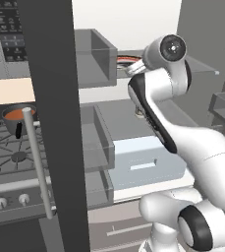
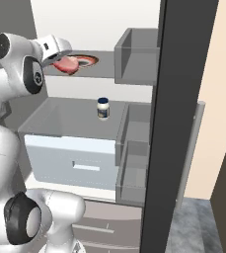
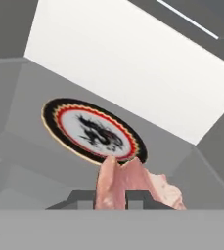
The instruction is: Retrieve the steak from the fridge and place it on the saucepan with marinade on the stove.
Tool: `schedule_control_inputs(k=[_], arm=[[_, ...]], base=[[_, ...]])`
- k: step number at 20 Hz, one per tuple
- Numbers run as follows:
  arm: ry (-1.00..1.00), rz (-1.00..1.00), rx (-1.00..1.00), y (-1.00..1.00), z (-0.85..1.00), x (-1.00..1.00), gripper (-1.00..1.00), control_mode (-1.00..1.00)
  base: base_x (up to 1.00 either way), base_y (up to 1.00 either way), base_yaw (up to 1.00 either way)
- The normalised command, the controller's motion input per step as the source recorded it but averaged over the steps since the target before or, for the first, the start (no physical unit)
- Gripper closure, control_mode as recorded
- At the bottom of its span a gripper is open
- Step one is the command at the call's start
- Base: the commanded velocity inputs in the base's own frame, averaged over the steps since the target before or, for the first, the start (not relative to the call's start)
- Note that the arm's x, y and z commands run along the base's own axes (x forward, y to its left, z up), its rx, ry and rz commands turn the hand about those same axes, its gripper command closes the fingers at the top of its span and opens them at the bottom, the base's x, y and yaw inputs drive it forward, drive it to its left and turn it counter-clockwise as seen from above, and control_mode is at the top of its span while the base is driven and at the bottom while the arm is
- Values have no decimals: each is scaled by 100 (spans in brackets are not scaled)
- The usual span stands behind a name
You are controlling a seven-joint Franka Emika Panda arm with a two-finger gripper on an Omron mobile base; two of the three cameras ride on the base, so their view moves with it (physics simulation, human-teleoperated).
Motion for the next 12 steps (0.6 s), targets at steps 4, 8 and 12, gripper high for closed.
schedule_control_inputs(k=[4, 8, 12], arm=[[0, 0, 7, -49, 35, -100, 100, -100], [0, 4, 6, -19, 5, -100, 100, -100], [2, 13, 2, 3, -34, -97, 100, -100]], base=[[0, 0, 0], [0, 0, 0], [0, 0, 0]])
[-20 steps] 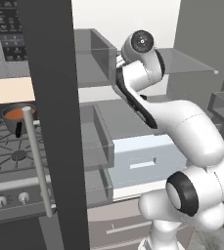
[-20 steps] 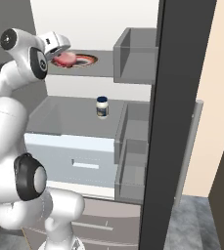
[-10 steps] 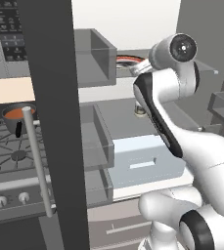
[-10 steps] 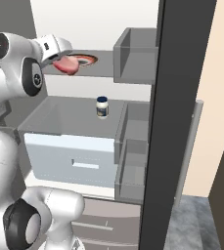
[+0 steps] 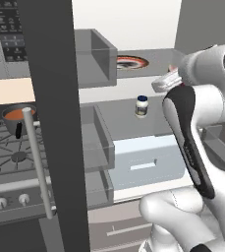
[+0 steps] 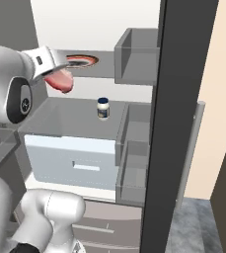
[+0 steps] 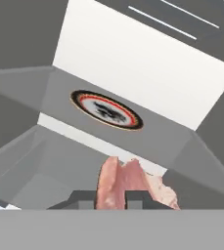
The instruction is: Retrieve the steak from the fridge and place it on the saucepan with marinade on the stove.
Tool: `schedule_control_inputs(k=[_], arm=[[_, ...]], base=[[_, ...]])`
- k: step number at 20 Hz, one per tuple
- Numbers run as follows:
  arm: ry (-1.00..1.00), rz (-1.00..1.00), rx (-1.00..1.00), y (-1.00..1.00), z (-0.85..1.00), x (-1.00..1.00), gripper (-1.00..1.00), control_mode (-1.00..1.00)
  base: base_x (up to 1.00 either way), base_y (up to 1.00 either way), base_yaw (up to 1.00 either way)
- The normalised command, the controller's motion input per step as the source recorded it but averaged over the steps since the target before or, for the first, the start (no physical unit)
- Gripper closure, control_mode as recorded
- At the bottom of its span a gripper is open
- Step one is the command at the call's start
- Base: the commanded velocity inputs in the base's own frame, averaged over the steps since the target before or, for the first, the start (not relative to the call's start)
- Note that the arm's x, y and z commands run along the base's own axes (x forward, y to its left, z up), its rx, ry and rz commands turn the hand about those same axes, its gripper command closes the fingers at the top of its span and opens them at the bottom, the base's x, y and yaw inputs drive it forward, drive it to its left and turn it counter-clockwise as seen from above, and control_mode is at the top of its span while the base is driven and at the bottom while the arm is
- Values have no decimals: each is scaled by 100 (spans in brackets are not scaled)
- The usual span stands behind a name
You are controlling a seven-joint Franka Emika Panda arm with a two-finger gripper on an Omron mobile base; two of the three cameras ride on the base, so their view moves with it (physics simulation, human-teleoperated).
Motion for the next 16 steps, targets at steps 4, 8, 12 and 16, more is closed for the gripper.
schedule_control_inputs(k=[4, 8, 12, 16], arm=[[0, 19, 0, 9, -51, -84, 100, -100], [0, 20, 0, 1, -51, -64, 100, -100], [1, 7, 0, 0, -31, -9, 100, -100], [0, 0, 0, 0, -24, -3, 100, -100]], base=[[0, 0, 0], [0, 0, 0], [0, 0, 0], [0, 0, 0]])
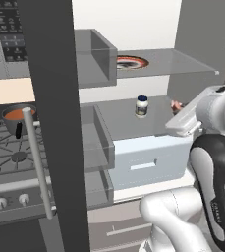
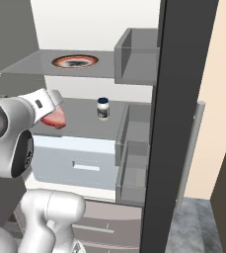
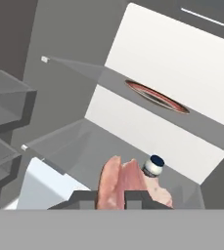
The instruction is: Retrieve the steak from the fridge and place it on the saucepan with marinade on the stove.
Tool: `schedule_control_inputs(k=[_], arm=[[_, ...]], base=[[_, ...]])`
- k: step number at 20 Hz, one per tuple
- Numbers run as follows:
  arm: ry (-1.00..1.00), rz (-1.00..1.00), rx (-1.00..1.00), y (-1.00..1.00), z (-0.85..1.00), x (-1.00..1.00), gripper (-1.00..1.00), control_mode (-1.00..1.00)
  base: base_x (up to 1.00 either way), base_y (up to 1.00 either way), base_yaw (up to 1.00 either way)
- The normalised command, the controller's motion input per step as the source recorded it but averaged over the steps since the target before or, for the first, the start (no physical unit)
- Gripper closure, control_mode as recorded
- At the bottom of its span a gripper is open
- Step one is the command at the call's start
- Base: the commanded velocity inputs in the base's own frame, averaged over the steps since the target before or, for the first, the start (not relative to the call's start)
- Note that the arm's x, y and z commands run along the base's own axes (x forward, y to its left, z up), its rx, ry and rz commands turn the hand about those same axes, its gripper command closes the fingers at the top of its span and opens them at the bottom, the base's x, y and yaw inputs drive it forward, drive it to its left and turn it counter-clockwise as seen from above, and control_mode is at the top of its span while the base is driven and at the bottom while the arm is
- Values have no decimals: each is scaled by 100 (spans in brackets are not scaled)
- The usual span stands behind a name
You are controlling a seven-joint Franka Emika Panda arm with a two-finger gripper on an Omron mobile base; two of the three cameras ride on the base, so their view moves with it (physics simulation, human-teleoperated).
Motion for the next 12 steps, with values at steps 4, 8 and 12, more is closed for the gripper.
schedule_control_inputs(k=[4, 8, 12], arm=[[-3, 0, 0, 0, -13, 0, 100, -100], [0, 0, 0, 0, 0, 0, 100, 100], [0, 0, 0, 0, 0, 0, 100, 100]], base=[[0, 0, 0], [-23, -1, 0], [-82, -1, 0]])
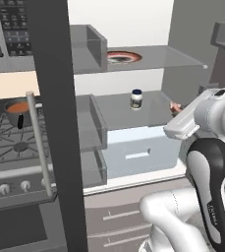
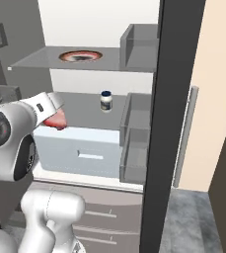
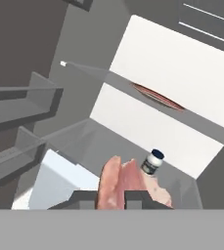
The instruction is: Retrieve the steak from the fridge and place it on the saucepan with marinade on the stove.
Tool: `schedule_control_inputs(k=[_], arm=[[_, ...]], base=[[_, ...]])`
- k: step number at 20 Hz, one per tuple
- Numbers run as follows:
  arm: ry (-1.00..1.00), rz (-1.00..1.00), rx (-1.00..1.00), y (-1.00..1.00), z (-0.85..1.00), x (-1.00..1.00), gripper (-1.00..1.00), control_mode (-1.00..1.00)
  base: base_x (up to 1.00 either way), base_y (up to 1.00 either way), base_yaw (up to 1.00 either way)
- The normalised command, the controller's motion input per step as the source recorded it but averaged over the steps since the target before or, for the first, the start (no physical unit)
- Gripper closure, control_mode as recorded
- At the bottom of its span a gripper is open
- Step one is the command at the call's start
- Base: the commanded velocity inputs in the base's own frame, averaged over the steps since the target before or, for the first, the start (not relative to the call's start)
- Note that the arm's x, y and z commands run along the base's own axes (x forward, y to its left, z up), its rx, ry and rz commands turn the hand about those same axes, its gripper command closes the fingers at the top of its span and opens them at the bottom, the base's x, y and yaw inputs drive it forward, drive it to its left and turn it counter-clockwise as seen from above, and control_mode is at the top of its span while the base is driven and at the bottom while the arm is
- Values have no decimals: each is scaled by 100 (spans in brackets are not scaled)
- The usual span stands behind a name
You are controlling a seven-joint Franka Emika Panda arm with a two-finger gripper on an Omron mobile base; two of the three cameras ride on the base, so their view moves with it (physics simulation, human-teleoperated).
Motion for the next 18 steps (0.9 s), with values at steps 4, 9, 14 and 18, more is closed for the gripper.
schedule_control_inputs(k=[4, 9, 14, 18], arm=[[0, 0, 0, 0, 0, 0, 100, 100], [0, 0, 0, 0, 0, 0, 100, 100], [0, 0, 0, 0, 0, 0, 100, 100], [0, 0, 0, 0, 0, 0, 100, 100]], base=[[-100, -3, 0], [-100, 0, 0], [-100, 0, 0], [-86, 33, 0]])
